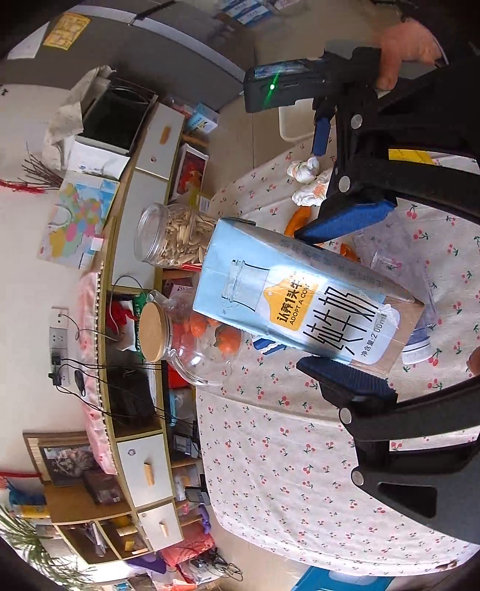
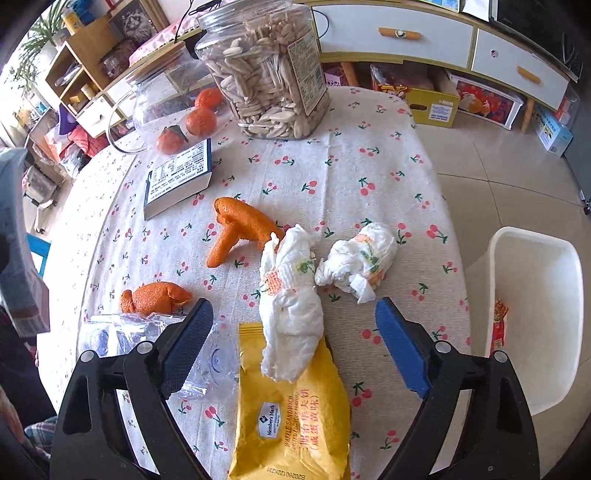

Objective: Collect trash
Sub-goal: 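Grasp the white-blue milk carton with the left gripper while the right grasps a crumpled tissue, then lift the milk carton and the tissue off the table with both grippers, then carry both items over the white bin while the right gripper releases the tissue, then open the left gripper to drop the milk carton into the bin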

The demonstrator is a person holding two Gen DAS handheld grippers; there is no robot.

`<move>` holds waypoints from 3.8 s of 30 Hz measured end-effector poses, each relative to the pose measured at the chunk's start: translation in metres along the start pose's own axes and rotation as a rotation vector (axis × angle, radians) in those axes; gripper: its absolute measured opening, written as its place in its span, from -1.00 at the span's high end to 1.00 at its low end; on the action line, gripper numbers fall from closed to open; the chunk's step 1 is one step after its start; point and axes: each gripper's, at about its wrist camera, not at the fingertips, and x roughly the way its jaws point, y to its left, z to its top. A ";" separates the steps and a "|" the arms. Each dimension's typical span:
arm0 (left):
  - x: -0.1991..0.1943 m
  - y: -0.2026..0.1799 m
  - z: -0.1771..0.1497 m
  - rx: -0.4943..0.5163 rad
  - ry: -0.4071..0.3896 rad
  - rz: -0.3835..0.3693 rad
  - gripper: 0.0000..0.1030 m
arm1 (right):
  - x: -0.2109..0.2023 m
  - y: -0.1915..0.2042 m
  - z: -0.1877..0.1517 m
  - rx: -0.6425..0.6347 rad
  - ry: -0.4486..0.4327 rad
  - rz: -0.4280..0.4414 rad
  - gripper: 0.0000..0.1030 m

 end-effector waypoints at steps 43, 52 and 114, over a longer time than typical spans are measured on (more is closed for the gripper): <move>-0.005 0.023 -0.036 -0.169 -0.128 0.137 -0.22 | -0.096 0.070 -0.028 -0.182 -0.550 -0.082 0.35; -0.015 0.008 -0.032 -0.174 -0.189 0.155 -0.22 | -0.111 0.061 -0.032 -0.158 -0.626 -0.144 0.35; 0.061 -0.347 -0.001 0.158 0.011 -0.260 -0.23 | -0.249 -0.275 -0.110 0.639 -0.657 -0.706 -0.86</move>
